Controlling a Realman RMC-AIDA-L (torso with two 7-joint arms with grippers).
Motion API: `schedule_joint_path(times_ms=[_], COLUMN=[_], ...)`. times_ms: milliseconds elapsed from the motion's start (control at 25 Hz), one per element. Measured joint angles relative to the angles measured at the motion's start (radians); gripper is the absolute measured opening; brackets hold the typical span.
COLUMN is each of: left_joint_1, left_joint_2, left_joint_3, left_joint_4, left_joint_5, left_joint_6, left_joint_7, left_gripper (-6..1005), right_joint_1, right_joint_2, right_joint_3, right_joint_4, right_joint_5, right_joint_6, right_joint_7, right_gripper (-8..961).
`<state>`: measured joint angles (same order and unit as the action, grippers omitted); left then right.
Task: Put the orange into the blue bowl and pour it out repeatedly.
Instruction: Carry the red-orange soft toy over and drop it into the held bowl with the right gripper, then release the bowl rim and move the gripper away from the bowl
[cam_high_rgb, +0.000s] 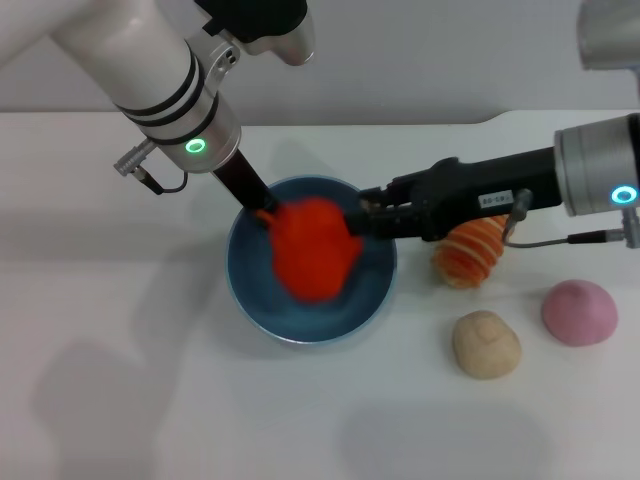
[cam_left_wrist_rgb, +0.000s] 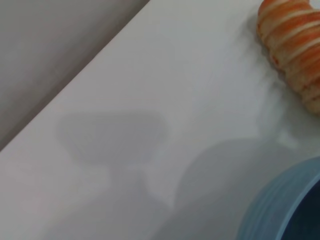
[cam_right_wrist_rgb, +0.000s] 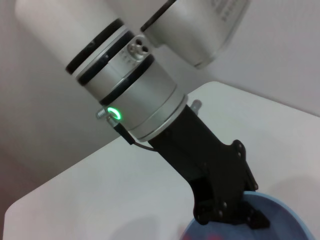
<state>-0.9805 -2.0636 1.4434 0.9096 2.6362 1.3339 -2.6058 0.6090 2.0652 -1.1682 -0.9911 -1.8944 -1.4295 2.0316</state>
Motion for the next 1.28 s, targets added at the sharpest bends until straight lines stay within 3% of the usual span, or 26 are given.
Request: schedule_joint_path(times_ms=[360, 480, 560, 920, 1280], left_joint_1=[0.0, -0.005, -0.011, -0.018, 0.009], left_joint_2=[-0.001, -0.005, -0.008, -0.013, -0.013], left_joint_3=[0.001, 0.008, 0.012, 0.147, 0.205], left_joint_4=[-0.001, -0.001, -0.001, -0.001, -0.002], left_joint_5=[0.0, -0.007, -0.007, -0.037, -0.088], left_joint_6=[-0.004, 0.006, 0.016, 0.022, -0.021], left_joint_7=[-0.003, -0.003, -0.007, -0.064, -0.063], left_gripper=[0, 0, 0, -1, -2], right_joint_1=[-0.013, -0.035, -0.049, -0.083, -0.086], right_joint_2=[-0.001, 0.003, 0.002, 0.002, 0.004], right_joint_3=[0.036, 0.093, 0.135, 0.192, 0.195], right_joint_4=[-0.01, -0.038, -0.043, -0.054, -0.048], right_joint_5=[0.007, 0.022, 0.043, 0.062, 0.063], right_joint_6=[-0.008, -0.004, -0.003, -0.004, 0.0], right_joint_7=[-0.003, -0.002, -0.001, -0.004, -0.006], right_gripper=[473, 488, 627, 627, 627])
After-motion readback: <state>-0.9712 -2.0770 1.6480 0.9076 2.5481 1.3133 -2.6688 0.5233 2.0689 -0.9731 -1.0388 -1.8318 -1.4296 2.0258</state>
